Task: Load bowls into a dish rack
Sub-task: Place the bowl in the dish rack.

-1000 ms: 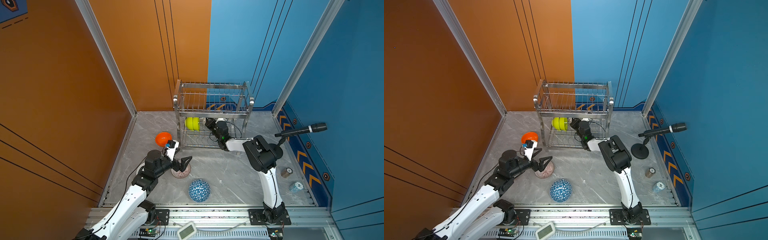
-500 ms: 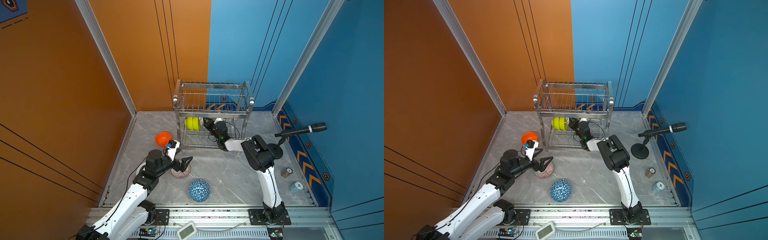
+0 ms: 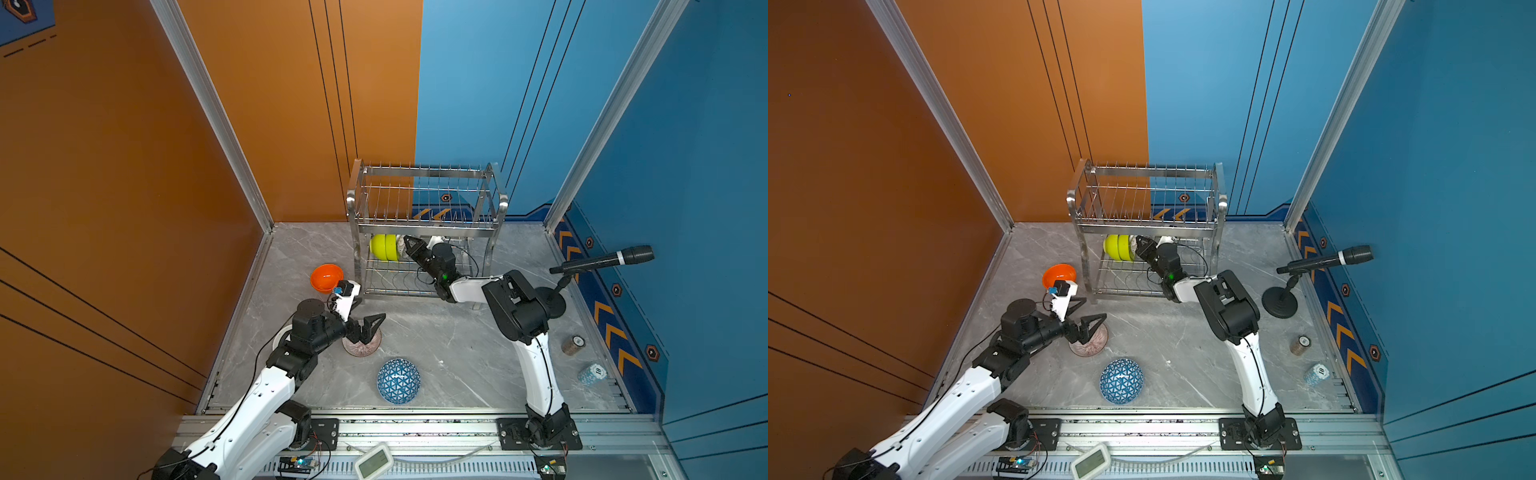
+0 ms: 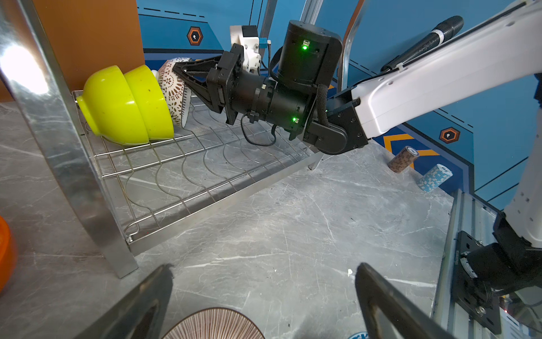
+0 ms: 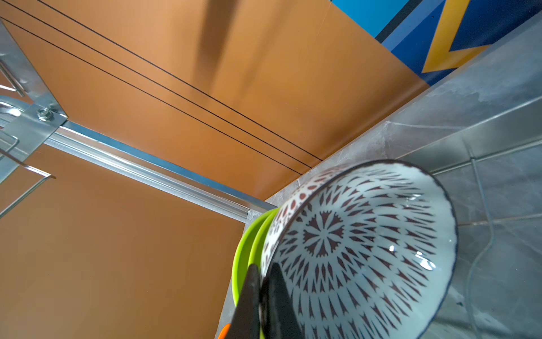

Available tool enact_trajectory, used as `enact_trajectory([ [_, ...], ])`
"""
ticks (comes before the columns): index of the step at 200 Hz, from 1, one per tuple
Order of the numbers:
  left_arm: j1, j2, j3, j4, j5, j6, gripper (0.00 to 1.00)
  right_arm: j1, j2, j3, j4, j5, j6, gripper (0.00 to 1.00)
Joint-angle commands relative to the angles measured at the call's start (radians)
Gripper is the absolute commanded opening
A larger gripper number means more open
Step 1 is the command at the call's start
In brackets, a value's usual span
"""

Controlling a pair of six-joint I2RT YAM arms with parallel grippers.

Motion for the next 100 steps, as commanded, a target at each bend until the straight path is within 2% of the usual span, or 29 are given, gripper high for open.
enact_trajectory([
  [1,-0.004,0.000,-0.004,0.020,0.025,0.013,0.98,-0.002,0.018,0.034,0.059,-0.069,0.030,0.00],
  [100,-0.004,0.004,-0.003,0.020,0.030,0.014,0.98,-0.012,0.073,0.070,0.069,-0.159,0.044,0.00],
])
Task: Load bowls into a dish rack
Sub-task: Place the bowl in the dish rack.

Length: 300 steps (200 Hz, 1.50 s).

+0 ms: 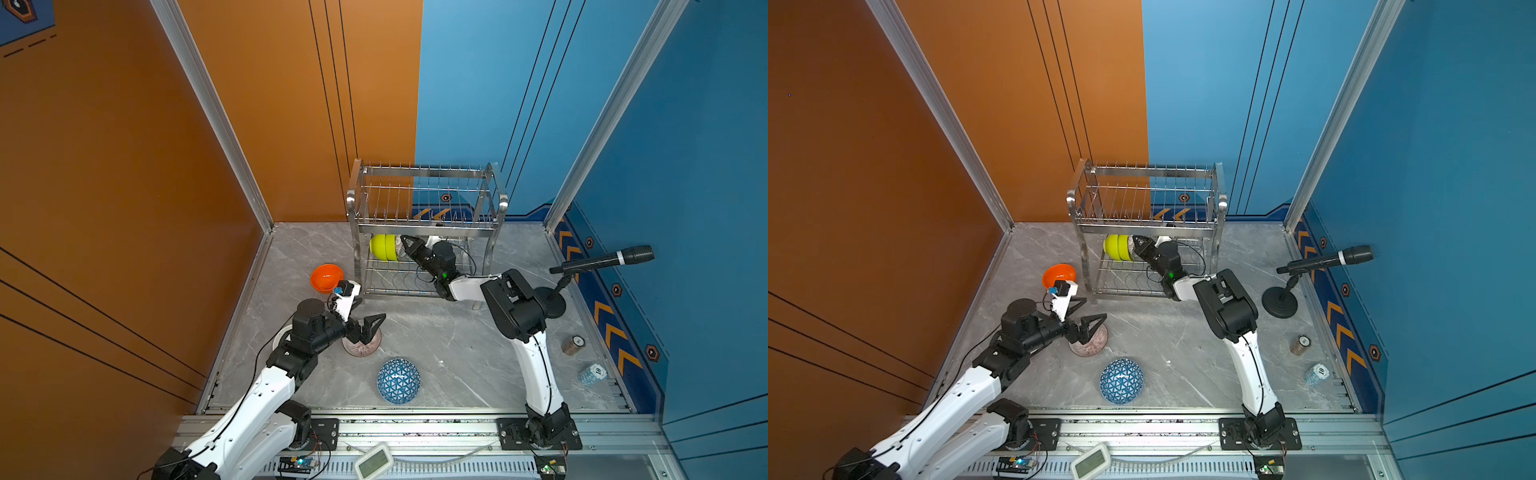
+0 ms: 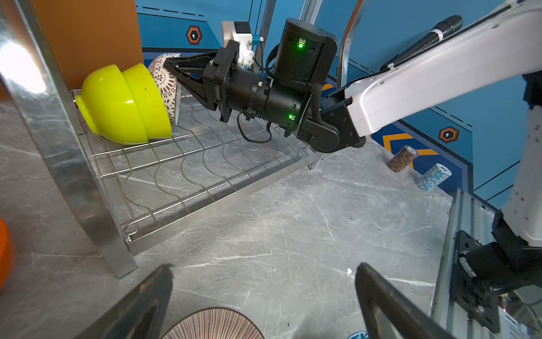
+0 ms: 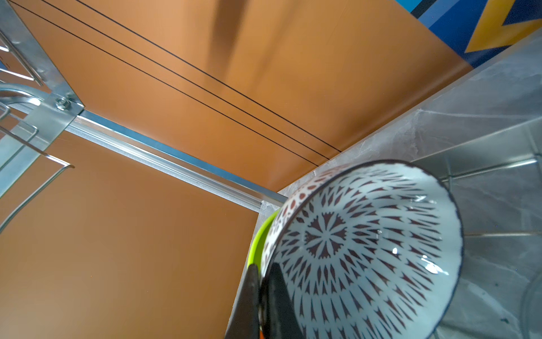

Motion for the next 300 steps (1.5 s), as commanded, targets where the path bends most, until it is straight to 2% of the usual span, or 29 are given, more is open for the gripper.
enact_trajectory([
  [1,-0.004,0.002,-0.003,0.019,0.028,0.014,0.98,0.000,0.038,0.032,0.034,-0.069,0.022,0.00],
  [131,-0.004,0.000,-0.001,0.019,0.033,0.014,0.98,-0.019,0.072,0.046,0.093,-0.178,0.036,0.00],
  [300,-0.010,-0.020,-0.005,0.019,0.028,0.016,0.98,-0.033,0.115,0.074,0.167,-0.231,0.129,0.00],
])
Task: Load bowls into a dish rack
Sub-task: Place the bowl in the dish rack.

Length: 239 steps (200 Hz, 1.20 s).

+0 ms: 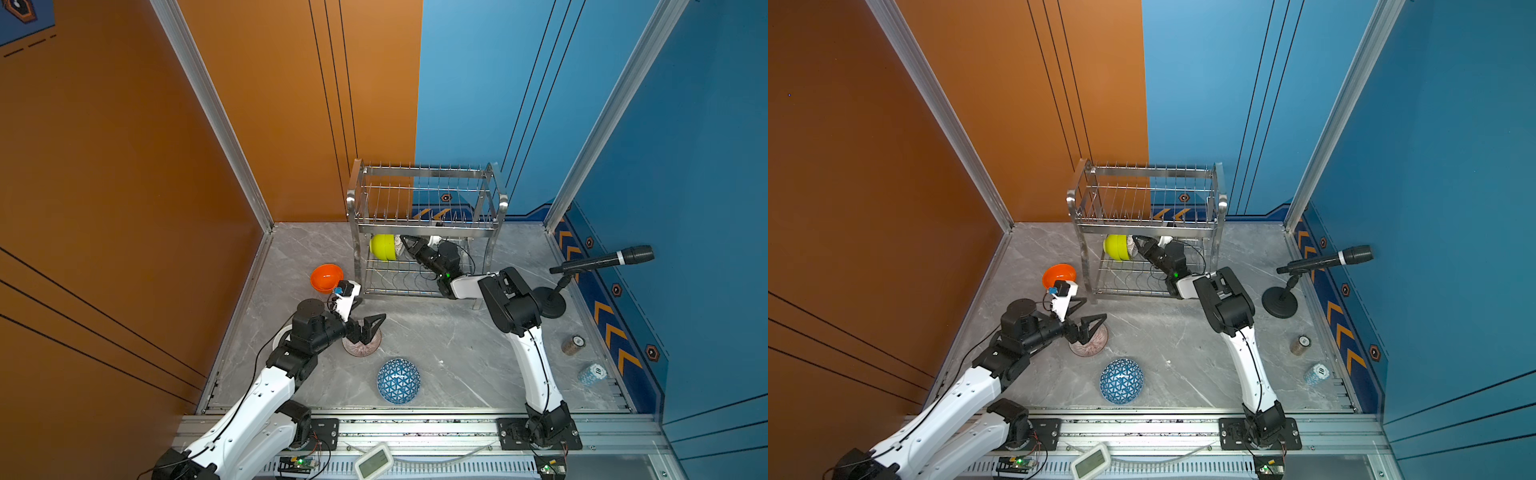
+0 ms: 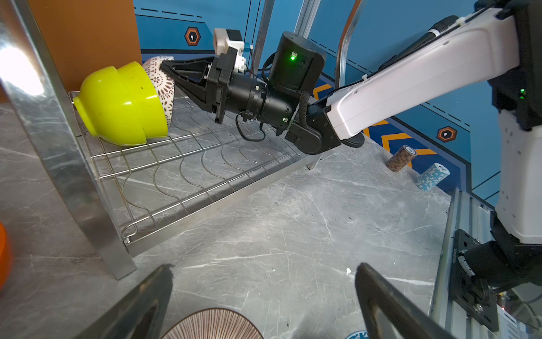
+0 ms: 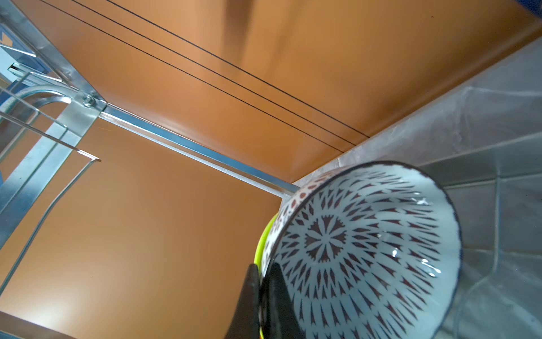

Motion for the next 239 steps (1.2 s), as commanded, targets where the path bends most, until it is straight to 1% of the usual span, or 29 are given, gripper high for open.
enact_trajectory([
  [1,-0.010,-0.013,-0.005,0.019,0.025,0.013,0.98,0.011,0.021,0.026,0.038,-0.046,0.032,0.00],
  [73,-0.012,-0.017,-0.006,0.019,0.023,0.013,0.98,0.005,0.020,0.006,0.028,-0.050,0.021,0.00],
  [120,-0.013,-0.018,-0.006,0.019,0.018,0.013,0.98,0.001,-0.013,-0.013,-0.028,-0.049,-0.023,0.00],
  [151,-0.013,-0.020,-0.006,0.019,0.018,0.013,0.98,0.000,-0.026,-0.017,-0.054,-0.054,-0.040,0.05],
  [169,-0.013,-0.020,-0.006,0.019,0.017,0.012,0.98,-0.002,-0.031,-0.023,-0.060,-0.051,-0.043,0.10],
  [202,-0.014,-0.021,-0.004,0.018,0.019,0.011,0.98,-0.002,-0.049,-0.037,-0.074,-0.050,-0.062,0.13],
  [239,-0.014,-0.021,-0.004,0.019,0.014,0.011,0.98,-0.005,-0.072,-0.054,-0.089,-0.047,-0.079,0.21],
])
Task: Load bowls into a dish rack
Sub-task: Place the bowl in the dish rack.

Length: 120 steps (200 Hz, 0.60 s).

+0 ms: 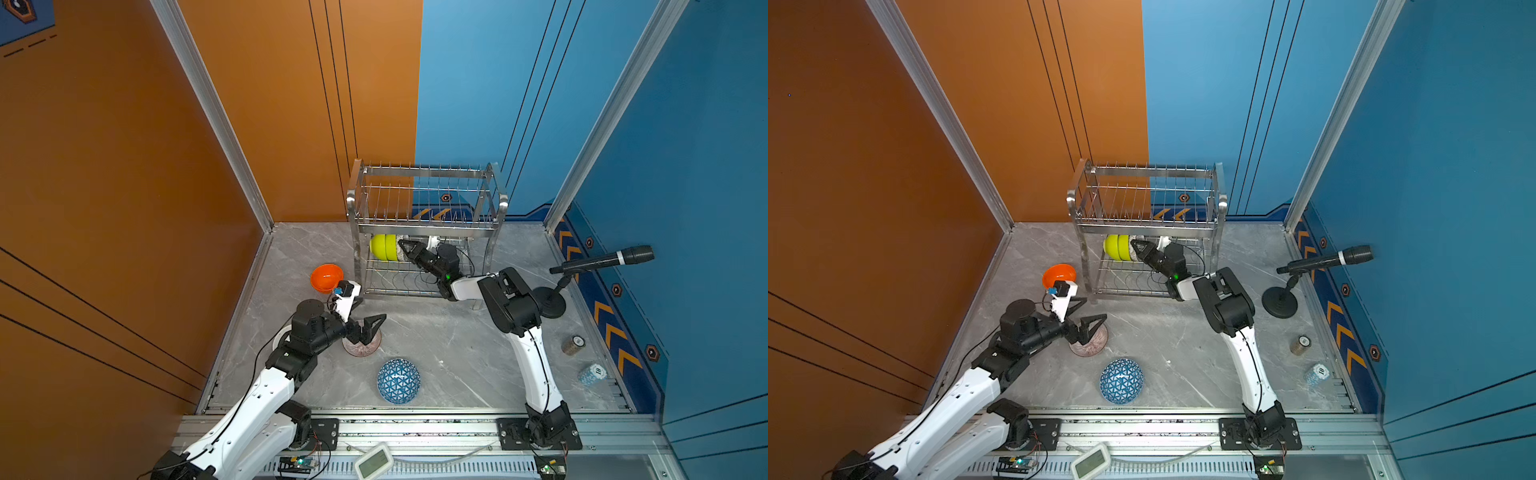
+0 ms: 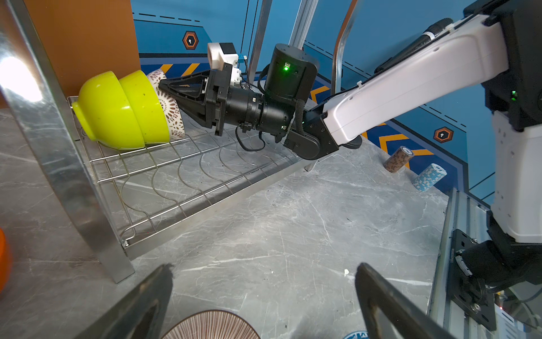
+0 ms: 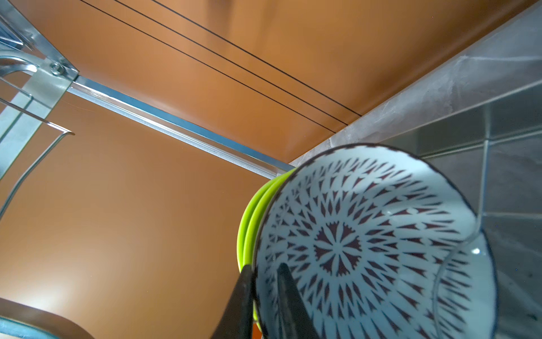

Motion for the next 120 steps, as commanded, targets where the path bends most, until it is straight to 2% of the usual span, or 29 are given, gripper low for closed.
enact_trajectory([
  [1,-0.009,-0.011,-0.004,0.018,0.014,0.011,0.98,-0.002,-0.057,-0.025,-0.041,-0.012,-0.033,0.21],
  [50,-0.004,-0.021,-0.011,0.018,-0.025,0.011,0.98,-0.007,-0.110,-0.076,-0.073,-0.001,-0.077,0.25],
  [89,0.006,-0.023,0.008,-0.046,-0.133,0.008,0.98,-0.008,-0.167,-0.139,-0.125,0.013,-0.128,0.30],
  [120,0.033,0.003,0.036,-0.096,-0.176,-0.013,0.98,-0.002,-0.229,-0.194,-0.182,0.019,-0.183,0.34],
])
